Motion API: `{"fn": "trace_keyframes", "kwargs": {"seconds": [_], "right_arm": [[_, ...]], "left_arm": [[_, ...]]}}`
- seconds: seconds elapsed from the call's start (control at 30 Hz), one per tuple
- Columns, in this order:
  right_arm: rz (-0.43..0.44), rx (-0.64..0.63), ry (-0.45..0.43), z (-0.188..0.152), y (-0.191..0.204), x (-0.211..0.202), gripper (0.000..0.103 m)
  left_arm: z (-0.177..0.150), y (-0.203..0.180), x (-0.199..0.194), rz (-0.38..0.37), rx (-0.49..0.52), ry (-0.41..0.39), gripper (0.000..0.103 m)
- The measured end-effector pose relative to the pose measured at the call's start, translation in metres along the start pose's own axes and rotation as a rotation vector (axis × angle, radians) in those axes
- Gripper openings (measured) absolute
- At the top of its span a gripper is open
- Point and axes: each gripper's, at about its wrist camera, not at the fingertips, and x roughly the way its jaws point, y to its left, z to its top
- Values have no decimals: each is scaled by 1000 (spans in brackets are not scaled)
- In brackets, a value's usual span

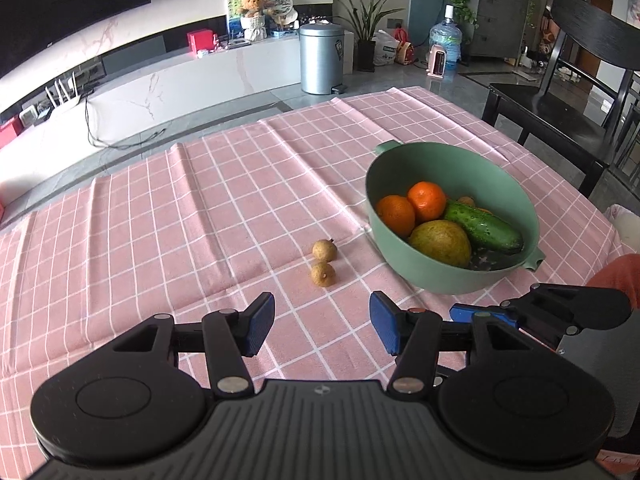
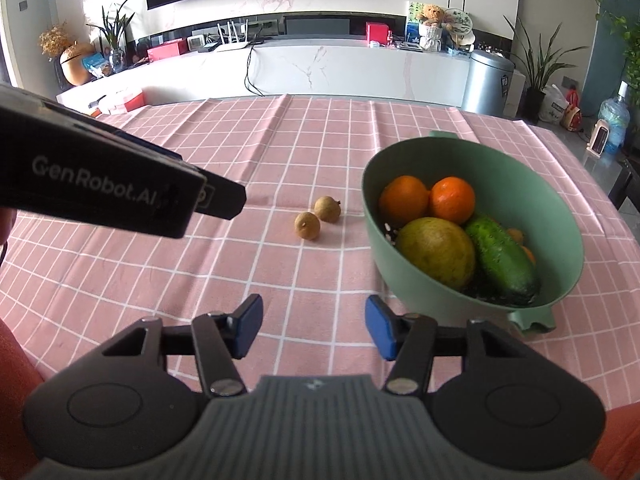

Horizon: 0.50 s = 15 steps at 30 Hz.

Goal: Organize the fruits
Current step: 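Grasp a brown longan with the left tool while the right tool grasps the other longan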

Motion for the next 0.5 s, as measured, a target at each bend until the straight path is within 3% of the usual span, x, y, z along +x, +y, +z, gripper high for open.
{"fn": "trace_keyframes", "kwargs": {"seconds": [0.2,0.27,0.5], "right_arm": [[6,-13,-18,-3,1,10,45],[5,-12,-21,-3,-1,13,38],[17,-29,-9,-2,-2,24,32]], "left_arm": [[-9,16,11,-7,-40,38,64],[-11,20,15,-16,-58,47,61],[-8,24,35,-85,-117,42,50]]}}
